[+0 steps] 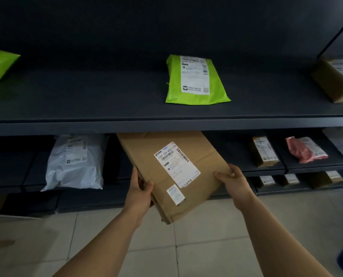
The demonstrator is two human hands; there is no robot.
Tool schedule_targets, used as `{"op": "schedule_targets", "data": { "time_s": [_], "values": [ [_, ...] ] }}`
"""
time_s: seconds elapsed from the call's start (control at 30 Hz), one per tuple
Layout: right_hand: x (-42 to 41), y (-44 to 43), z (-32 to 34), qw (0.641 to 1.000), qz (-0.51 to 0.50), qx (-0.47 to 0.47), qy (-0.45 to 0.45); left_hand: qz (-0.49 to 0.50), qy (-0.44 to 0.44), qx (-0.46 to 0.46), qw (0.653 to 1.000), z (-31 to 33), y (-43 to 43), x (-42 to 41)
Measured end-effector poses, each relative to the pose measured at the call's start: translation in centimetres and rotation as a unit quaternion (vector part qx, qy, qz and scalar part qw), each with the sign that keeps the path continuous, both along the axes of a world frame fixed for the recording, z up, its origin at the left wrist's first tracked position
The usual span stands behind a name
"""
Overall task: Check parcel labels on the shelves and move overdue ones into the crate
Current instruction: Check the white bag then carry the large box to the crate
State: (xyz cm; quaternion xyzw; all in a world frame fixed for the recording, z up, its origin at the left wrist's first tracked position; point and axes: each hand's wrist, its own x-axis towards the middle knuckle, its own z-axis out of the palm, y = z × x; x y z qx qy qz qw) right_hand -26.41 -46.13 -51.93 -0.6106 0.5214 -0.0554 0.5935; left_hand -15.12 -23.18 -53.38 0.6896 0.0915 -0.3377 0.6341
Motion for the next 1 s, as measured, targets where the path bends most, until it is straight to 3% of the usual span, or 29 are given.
{"op": "schedule_targets", "data": {
  "time_s": [0.13, 0.23, 0.43, 0.73, 1.0],
  "values": [
    [-0.6, 0.3, -0.4, 0.999, -0.016, 0.013, 0.05, 0.048, 0.013, 0.02, 0.999, 0.0, 0.9, 0.8],
    [-1.4, 1.1, -0.2, 0.995, 0.026, 0.022, 0.09, 0.051, 0.053, 0.031, 0.997, -0.1, 1.7, 1.0],
    [-0.3, 2.2, 0.9, 0.991, 0.104, 0.01, 0.085, 0.034, 0.077, 0.041, 0.996, 0.4, 1.8, 1.4],
    [-1.9, 4.4, 2.1, 0.99, 0.086, 0.009, 0.114, -0.1, 0.076, 0.071, 0.99, 1.9, 3.6, 0.3],
    [-9.9, 7.5, 9.7, 0.987, -0.008, 0.011, 0.158, -0.226, 0.106, 0.08, 0.965, 8.4, 3.3, -3.1]
  ]
}}
